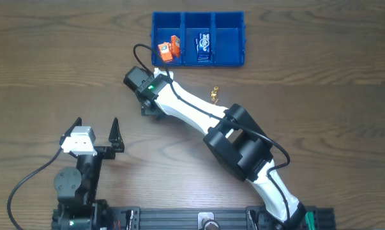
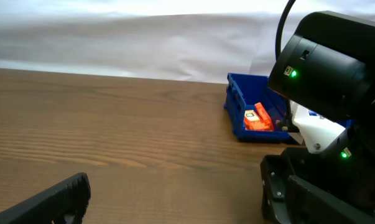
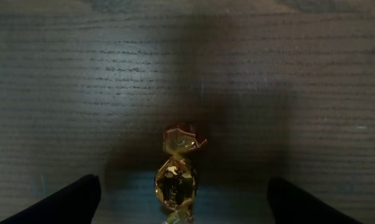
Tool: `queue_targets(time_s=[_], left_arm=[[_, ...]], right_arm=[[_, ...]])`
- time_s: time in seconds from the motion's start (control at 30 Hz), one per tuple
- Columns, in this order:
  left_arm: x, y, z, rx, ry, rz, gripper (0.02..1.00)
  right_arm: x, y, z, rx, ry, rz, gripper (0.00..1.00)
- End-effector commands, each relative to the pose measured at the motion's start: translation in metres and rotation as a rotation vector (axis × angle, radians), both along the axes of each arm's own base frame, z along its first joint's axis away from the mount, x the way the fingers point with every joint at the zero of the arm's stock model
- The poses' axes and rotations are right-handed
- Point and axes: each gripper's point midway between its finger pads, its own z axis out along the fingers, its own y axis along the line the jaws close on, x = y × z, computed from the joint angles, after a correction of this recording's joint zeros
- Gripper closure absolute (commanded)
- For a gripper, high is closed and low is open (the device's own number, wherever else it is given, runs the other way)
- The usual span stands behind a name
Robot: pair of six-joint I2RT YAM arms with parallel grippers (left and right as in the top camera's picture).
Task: Sort Candies Into Trays
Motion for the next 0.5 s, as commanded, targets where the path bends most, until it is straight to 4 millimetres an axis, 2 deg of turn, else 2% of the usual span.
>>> queue_targets(time_s=[0.03, 0.27, 0.5], left_arm=[[-0.0009, -0.0026, -0.0161, 0.011, 0.045, -0.019, 0.020], [-0.0009, -0.0026, -0.0161, 0.011, 0.045, -0.019, 0.020], [-0.0009, -0.0026, -0.0161, 0.011, 0.045, -0.019, 0.023]], right_arm=[[-0.0011, -0.0071, -0.0163, -0.029, 0.019, -0.019, 0.152], [-0.0006, -0.0066, -0.0170, -0.028, 0.018, -0.019, 0.294], [-0.0004, -0.0064, -0.0170, -0.027, 0.017, -0.019, 0.632]])
